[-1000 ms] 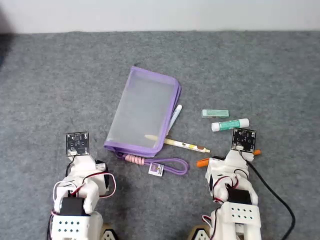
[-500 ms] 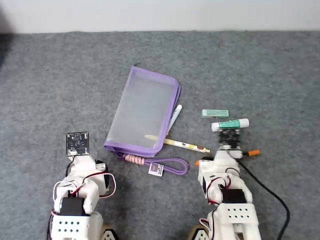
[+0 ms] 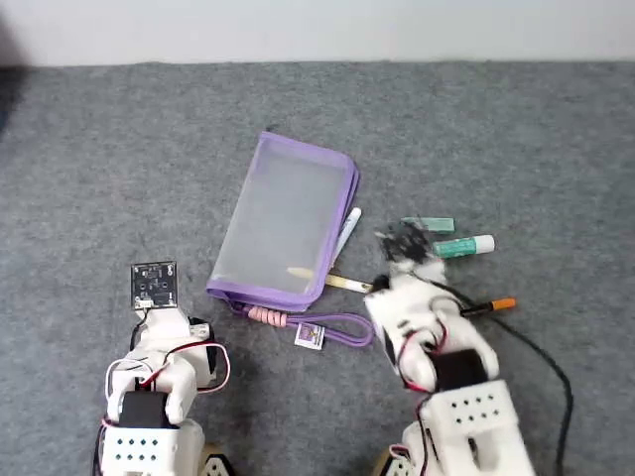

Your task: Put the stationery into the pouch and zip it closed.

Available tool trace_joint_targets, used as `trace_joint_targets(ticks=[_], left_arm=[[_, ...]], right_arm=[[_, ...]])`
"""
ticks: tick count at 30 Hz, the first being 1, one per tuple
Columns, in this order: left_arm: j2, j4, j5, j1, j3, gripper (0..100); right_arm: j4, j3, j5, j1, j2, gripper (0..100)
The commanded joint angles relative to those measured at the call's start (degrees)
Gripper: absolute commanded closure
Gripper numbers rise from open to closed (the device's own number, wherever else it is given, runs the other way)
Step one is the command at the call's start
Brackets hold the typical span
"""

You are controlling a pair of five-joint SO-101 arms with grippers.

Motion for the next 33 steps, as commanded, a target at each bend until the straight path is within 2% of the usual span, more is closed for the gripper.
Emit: trace_joint_targets(ticks=[1, 5, 10, 12, 22, 33], left_arm=[[-0.62, 0.0, 0.35, -0.26, -2.24, 98], [-0.62, 0.0, 0.35, -0.26, -2.24, 98], [-0.62, 0.0, 0.35, -0.26, -2.24, 98], [-0.62, 0.0, 0.35, -0.26, -2.24, 98], [-0.62, 0.0, 0.35, -0.26, -2.24, 98], [-0.62, 0.0, 0.35, -0.26, -2.24, 98]], right_arm=[[11.12, -19.87, 0.26, -7.87, 10.07, 99.1], [18.42, -30.59, 2.55, -12.35, 25.54, 99.1], [19.38, -36.57, 16.62, -13.49, 39.25, 99.1], [19.3, -38.59, 20.04, -14.64, 41.89, 99.1], [18.33, -41.32, 20.57, -27.82, 52.79, 99.1], [14.46, -51.6, 20.48, -28.7, 68.79, 98.9]])
